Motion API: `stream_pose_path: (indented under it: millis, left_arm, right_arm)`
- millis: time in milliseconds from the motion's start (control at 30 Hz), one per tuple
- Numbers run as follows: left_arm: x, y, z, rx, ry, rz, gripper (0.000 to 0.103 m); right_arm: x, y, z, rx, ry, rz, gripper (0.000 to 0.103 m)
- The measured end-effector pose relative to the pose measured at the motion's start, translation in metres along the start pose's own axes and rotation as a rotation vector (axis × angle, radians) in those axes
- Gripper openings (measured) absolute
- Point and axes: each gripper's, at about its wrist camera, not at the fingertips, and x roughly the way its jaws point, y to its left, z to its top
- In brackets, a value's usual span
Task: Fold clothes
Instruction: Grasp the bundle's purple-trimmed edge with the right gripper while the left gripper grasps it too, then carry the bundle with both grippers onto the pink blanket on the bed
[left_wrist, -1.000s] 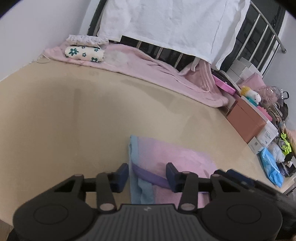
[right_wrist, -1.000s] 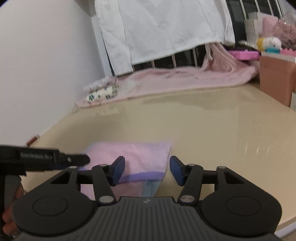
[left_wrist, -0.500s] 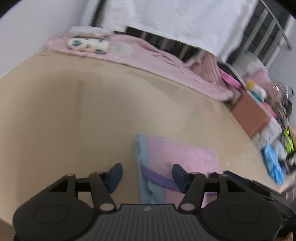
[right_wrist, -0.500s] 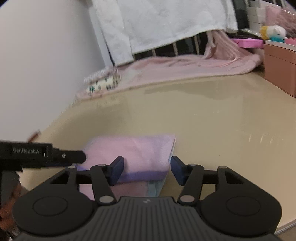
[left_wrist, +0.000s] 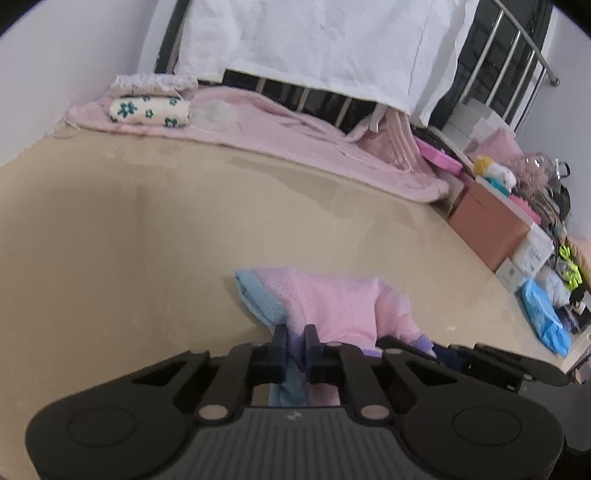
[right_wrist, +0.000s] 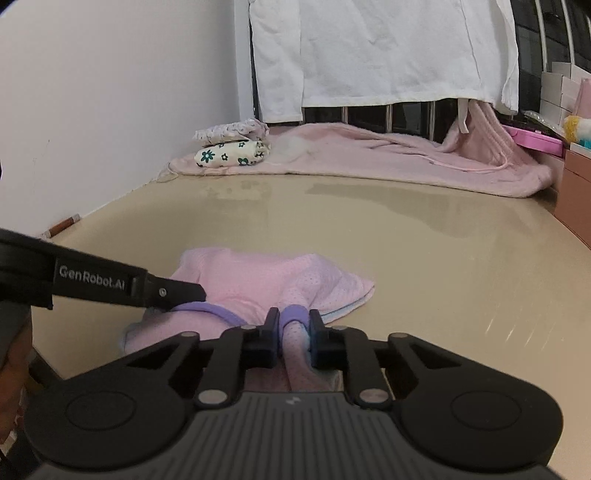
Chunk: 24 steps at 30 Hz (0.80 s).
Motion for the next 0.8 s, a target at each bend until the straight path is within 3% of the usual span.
stream_pose_path:
  millis: [200, 433, 567, 700, 800]
  left_arm:
    - [-0.014, 0.017, 0.042, 0.008, -0.088, -0.008, 0.004]
    - [-0.019, 0.047, 0.144, 0.071, -0.212, -0.028, 0.003]
    - [-0.003, 0.073, 0.215, 0.069, -0.226, -0.022, 0.003]
    - [0.011, 0.093, 0.292, 0.09, -0.285, 0.034, 0.003]
    - [0.026, 0.107, 0.335, 0.132, -0.324, 0.084, 0.003]
  right_arm:
    - [-0.001, 0.008, 0.035, 0.019, -0.069, 0.058, 0.012]
    - [0.026, 0.016, 0.125, -0.018, -0.17, 0.134, 0.012]
    - [0.068, 0.009, 0.19, -0.036, -0.201, 0.167, 0.012]
    - [0.116, 0.015, 0.265, -0.057, -0.245, 0.18, 0.012]
    - [0.156, 0.021, 0.286, -0.062, -0.229, 0.185, 0.012]
